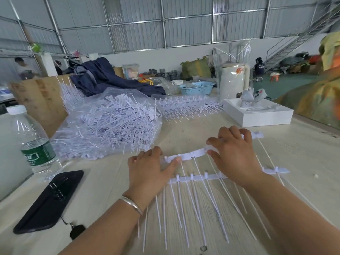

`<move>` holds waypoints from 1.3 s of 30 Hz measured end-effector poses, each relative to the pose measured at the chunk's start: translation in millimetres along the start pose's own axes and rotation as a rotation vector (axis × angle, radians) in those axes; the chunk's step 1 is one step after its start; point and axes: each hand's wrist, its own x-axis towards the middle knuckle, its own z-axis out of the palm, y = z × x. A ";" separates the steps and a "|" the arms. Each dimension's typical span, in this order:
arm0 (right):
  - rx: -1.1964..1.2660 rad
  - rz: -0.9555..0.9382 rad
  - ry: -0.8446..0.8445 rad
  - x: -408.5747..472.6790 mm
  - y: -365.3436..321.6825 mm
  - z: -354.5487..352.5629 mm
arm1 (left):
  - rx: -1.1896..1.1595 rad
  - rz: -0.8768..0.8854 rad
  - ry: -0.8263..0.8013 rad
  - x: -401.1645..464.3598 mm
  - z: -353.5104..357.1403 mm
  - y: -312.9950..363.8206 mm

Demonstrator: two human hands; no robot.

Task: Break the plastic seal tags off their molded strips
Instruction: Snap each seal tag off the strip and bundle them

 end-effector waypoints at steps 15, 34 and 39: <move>0.744 0.076 -0.163 -9.0 -22.0 -0.1 | -0.431 0.271 -0.084 -3.7 4.5 3.7; 1.140 0.279 -0.405 13.3 -33.0 -3.4 | -1.685 -0.564 -0.395 13.3 -20.3 25.4; 1.222 0.323 -0.368 0.4 -30.2 8.0 | -1.755 -0.566 -0.510 6.2 -12.2 14.8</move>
